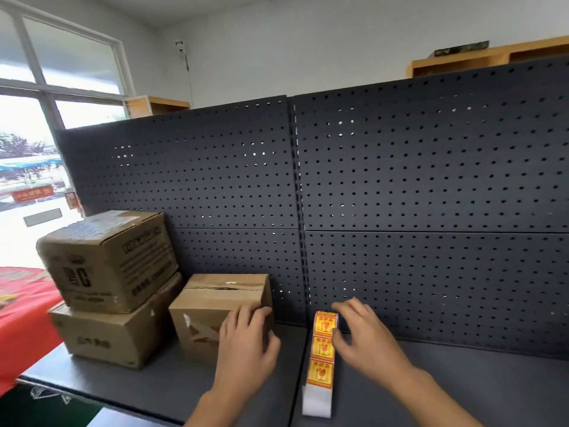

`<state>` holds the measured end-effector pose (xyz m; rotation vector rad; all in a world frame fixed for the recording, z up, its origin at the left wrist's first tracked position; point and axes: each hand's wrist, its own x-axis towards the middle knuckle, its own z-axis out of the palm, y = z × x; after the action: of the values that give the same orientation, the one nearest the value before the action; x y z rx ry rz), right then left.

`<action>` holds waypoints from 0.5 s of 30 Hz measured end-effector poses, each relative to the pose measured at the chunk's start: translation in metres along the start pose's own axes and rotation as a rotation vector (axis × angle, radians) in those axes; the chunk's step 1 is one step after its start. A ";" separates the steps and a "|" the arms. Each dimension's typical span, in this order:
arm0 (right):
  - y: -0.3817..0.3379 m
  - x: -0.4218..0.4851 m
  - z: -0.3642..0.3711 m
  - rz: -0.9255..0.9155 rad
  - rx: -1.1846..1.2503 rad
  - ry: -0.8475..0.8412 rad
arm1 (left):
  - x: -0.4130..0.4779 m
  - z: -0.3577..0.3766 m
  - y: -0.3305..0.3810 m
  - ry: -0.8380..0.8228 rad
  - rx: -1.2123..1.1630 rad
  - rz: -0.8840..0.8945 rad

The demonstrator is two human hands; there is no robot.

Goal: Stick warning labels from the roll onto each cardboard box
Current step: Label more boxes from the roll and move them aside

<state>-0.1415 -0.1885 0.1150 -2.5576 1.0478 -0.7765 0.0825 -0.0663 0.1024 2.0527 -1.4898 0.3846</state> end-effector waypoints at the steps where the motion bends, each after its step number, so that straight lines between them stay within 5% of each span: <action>1: -0.008 0.004 0.006 -0.004 0.009 0.004 | 0.001 -0.003 -0.007 0.001 -0.003 -0.002; 8: -0.061 0.039 0.043 -0.007 0.077 0.028 | 0.021 -0.025 -0.060 0.096 -0.025 -0.026; 15: -0.100 0.081 0.078 0.069 0.155 0.062 | 0.061 -0.031 -0.130 0.013 -0.006 -0.249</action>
<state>0.0076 -0.1725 0.1243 -2.3690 1.0452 -0.8869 0.2279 -0.0662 0.1237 2.1932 -1.2064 0.2928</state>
